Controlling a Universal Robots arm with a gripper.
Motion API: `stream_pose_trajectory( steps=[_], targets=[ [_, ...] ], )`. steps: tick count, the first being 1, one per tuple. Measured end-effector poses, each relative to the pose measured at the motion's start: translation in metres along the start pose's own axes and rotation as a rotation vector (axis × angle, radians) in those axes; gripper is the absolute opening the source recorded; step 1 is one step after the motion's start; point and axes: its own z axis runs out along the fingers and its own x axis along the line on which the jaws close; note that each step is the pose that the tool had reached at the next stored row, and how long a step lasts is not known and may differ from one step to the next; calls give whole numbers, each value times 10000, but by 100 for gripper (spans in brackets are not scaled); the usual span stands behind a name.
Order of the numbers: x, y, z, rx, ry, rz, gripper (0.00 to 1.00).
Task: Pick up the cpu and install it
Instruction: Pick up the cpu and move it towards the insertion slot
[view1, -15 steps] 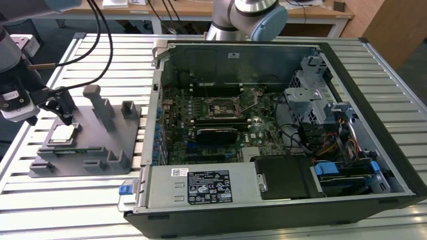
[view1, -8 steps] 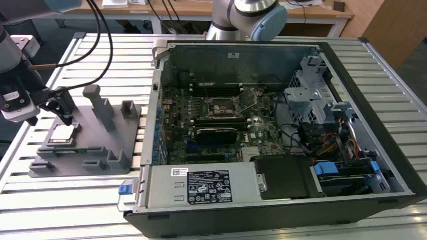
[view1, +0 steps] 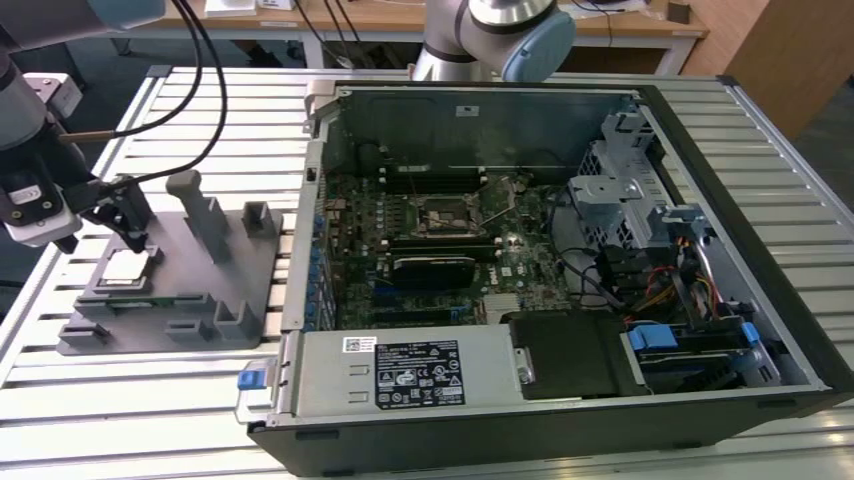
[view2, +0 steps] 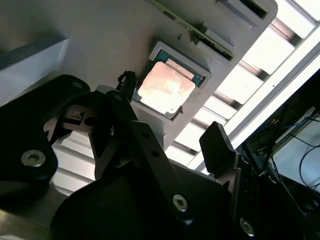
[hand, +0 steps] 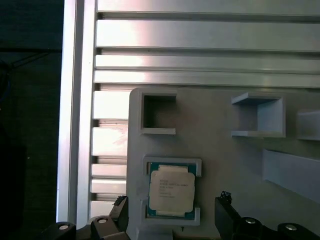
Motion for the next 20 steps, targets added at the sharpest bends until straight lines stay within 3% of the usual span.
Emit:
stream_pose_trajectory(
  steps=[20],
  targets=[
    [-2,-4,175,-2,-7,217,78]
  ],
)
